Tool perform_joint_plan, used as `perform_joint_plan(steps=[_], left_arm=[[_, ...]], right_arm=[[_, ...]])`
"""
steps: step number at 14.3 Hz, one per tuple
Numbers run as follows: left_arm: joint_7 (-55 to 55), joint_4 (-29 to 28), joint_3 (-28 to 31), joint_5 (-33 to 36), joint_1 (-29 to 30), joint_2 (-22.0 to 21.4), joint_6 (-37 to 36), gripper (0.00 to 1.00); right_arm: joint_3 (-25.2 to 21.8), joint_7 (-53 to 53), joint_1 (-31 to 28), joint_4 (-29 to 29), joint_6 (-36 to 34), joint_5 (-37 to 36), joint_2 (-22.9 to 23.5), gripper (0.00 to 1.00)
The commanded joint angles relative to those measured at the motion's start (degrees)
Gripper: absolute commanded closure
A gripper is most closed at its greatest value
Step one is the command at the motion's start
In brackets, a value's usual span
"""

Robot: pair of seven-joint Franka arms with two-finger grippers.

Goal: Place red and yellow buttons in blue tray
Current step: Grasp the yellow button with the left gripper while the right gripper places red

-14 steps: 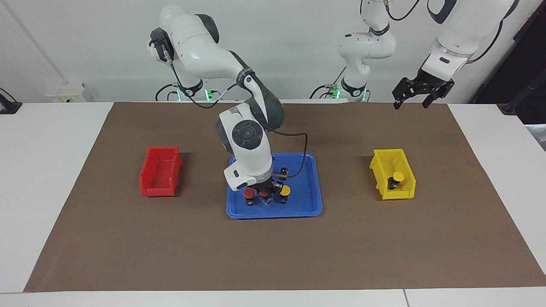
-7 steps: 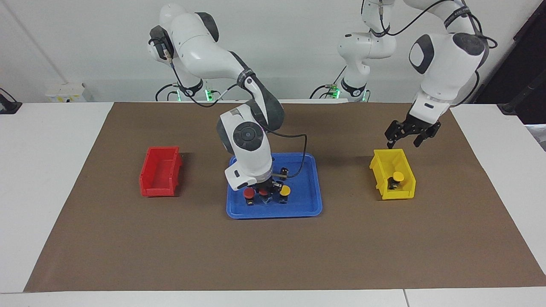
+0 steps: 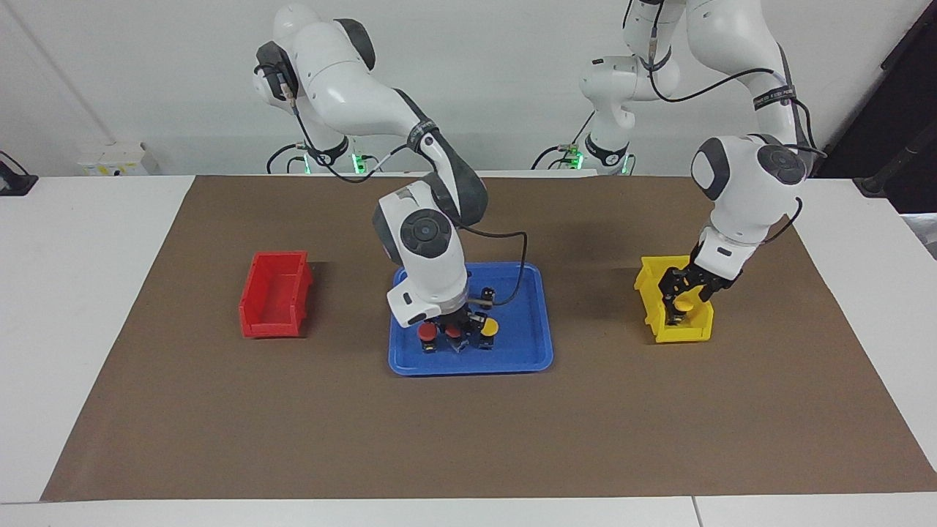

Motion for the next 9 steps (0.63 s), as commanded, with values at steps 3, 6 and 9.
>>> perform_joint_plan(steps=[3, 6, 9], left_arm=[[0.61, -2.93, -0.11, -0.52, 0.47, -1.12, 2.59, 0.3], [0.52, -4.6, -0.11, -0.52, 0.47, -1.65, 3.99, 0.35], [0.34, -4.61, -0.11, -0.52, 0.38, -0.95, 5.04, 0.37]], right_arm=[[0.22, 1.17, -0.37, -1.65, 0.11, 0.08, -2.07, 0.45], [0.22, 1.17, -0.03, 0.54, -1.56, -0.18, -1.72, 0.45], [0.22, -1.19, -0.72, 2.91, -4.63, -1.93, -2.33, 0.45]])
